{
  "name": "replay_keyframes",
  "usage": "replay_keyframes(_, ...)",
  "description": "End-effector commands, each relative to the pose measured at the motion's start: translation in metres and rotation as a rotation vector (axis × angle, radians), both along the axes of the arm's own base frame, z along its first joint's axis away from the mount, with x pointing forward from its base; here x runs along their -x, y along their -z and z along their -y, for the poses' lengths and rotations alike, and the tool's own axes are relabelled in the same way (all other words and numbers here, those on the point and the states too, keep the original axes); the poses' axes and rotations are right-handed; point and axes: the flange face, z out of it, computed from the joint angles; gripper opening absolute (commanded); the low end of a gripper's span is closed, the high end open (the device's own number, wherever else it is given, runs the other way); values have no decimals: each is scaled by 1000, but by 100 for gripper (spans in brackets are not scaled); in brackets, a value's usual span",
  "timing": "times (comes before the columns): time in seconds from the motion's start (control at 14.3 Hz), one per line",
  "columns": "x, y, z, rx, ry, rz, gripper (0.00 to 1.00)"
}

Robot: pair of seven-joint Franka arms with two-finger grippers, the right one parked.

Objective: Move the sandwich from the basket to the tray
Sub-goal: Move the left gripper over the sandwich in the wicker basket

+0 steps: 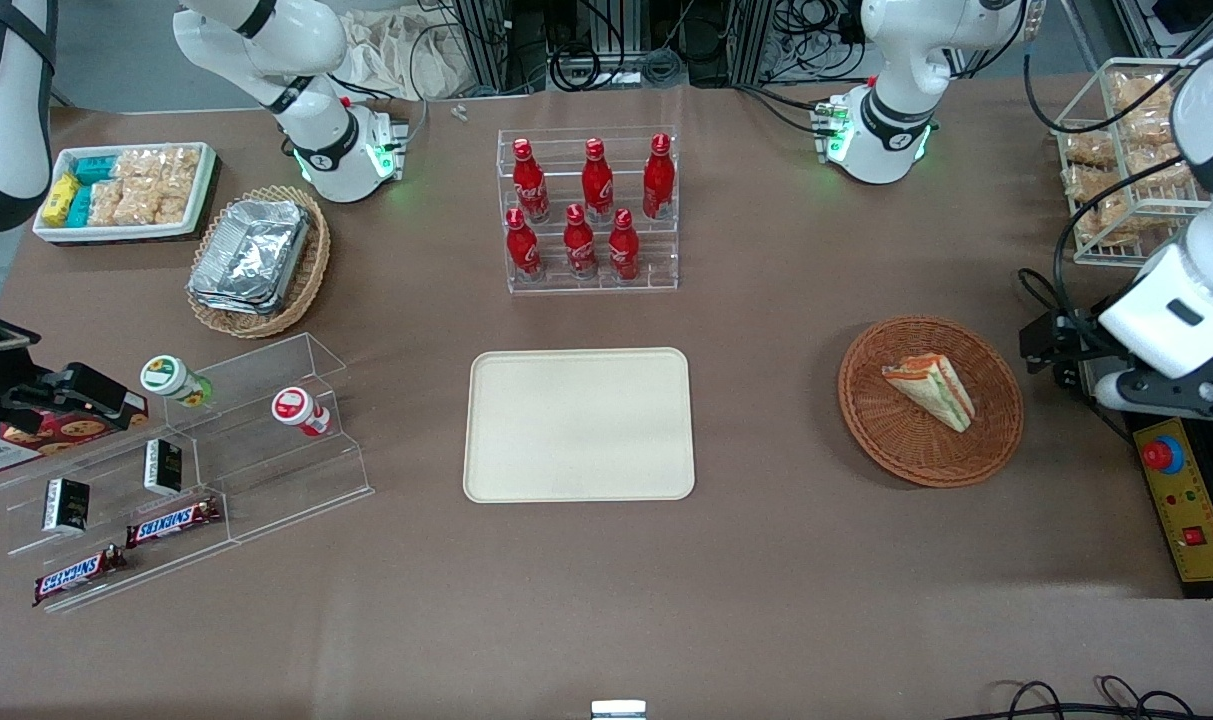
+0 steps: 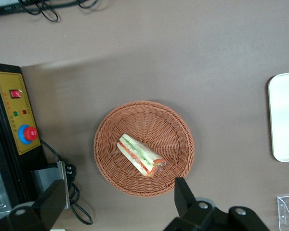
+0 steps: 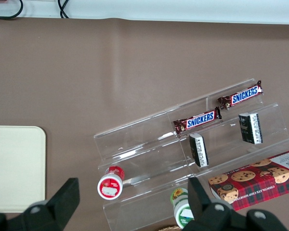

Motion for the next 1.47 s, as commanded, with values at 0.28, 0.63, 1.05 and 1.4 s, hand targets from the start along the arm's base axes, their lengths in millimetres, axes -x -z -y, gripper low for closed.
replay_keyframes(0.28, -7, 36, 7, -11, -101, -58, 100)
replay_keyframes(0.63, 14, 92, 3, 17, -524, 27, 100)
replay_keyframes(1.05, 66, 198, -3, -2, -874, 9, 100)
replay_keyframes(1.4, 86, 255, -23, -10, -995, -2, 100)
